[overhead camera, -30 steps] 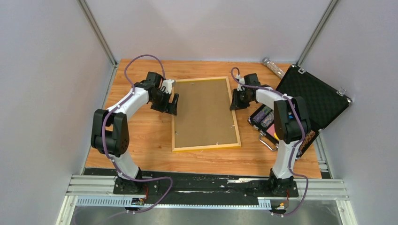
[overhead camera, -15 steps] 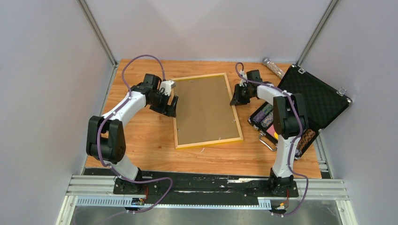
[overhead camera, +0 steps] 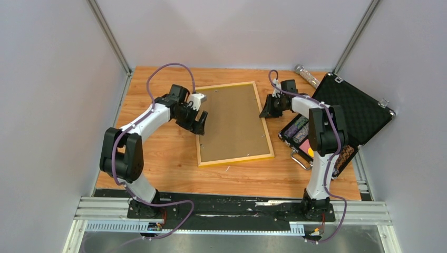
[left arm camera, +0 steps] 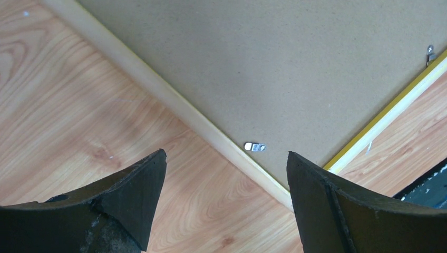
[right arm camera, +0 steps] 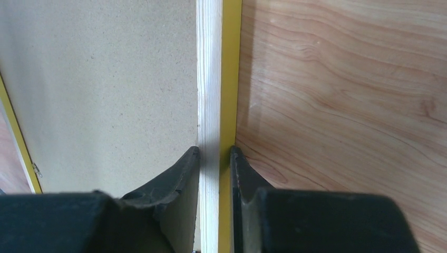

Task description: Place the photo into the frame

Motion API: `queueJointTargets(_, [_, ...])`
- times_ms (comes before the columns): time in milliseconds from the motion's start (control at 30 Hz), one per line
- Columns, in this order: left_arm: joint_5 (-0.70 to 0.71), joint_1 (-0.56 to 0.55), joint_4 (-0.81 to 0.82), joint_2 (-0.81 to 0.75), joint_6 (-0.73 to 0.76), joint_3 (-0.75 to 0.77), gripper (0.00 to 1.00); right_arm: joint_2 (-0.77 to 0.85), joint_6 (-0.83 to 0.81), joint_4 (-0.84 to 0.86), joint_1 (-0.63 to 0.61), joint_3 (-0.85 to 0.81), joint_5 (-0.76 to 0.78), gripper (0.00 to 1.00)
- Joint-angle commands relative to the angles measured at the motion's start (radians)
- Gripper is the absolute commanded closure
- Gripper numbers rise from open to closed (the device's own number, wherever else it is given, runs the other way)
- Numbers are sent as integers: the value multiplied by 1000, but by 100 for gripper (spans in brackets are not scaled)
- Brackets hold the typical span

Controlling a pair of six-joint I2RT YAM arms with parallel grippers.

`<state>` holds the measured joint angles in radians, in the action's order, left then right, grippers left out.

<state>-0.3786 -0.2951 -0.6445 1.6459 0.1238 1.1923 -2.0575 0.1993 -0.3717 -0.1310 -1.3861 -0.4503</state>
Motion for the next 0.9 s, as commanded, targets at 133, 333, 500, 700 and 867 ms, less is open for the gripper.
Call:
queueJointTargets(133, [81, -80, 8, 21, 33, -20, 9, 13, 29, 22, 33, 32, -15, 100])
queueJointTargets(333, [132, -88, 20, 80, -8, -38, 13, 12, 22, 23, 37, 34, -14, 100])
queueJointTargets(500, [156, -92, 28, 109, -24, -41, 16, 14, 17, 26, 45, 41, -17, 100])
queueJointTargets(700, [190, -95, 37, 115, -28, -44, 19, 4, 18, 28, 47, 42, -28, 100])
queueJointTargets(867, [194, -101, 44, 132, -32, -38, 20, 2, 17, 28, 47, 45, -33, 100])
